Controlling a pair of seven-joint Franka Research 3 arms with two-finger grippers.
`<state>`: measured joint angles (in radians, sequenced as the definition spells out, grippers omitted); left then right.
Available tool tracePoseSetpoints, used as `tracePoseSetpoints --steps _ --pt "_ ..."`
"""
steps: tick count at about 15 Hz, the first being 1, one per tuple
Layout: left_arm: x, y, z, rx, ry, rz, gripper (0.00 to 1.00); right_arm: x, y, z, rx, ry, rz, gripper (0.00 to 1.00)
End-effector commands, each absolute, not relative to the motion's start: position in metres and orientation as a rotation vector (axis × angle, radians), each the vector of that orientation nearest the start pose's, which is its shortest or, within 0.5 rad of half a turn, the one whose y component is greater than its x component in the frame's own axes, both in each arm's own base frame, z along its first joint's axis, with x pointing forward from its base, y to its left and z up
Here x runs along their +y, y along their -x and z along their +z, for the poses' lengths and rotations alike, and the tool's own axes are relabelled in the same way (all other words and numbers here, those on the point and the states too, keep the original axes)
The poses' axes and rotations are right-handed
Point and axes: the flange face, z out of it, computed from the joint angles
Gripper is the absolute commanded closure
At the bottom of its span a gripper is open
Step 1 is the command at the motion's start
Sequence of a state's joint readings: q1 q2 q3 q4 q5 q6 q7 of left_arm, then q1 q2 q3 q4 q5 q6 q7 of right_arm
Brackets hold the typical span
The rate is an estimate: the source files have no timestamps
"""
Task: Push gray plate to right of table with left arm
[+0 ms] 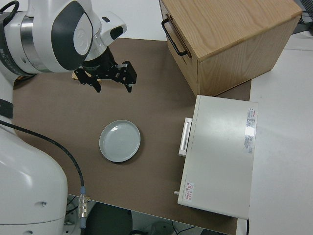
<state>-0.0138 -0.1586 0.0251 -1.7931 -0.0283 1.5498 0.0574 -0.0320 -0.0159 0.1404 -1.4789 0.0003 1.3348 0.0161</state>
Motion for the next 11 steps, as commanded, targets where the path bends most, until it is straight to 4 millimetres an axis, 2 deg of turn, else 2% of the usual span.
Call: tracePoseSetpoints --steps 1,3,11 --pt "0.001 -0.5013 0.6173 0.097 3.156 0.089 0.0 0.0558 -0.5183 0.6604 -0.121 3.139 0.208 0.017" --pt "-0.0055 -0.5013 0.6174 0.119 3.154 0.089 0.0 0.0558 -0.5183 0.6604 -0.119 3.14 0.208 0.017" --pt "-0.0089 -0.5012 0.6174 0.116 3.154 0.089 0.0 0.0566 -0.5182 0.6604 -0.121 3.14 0.208 0.017"
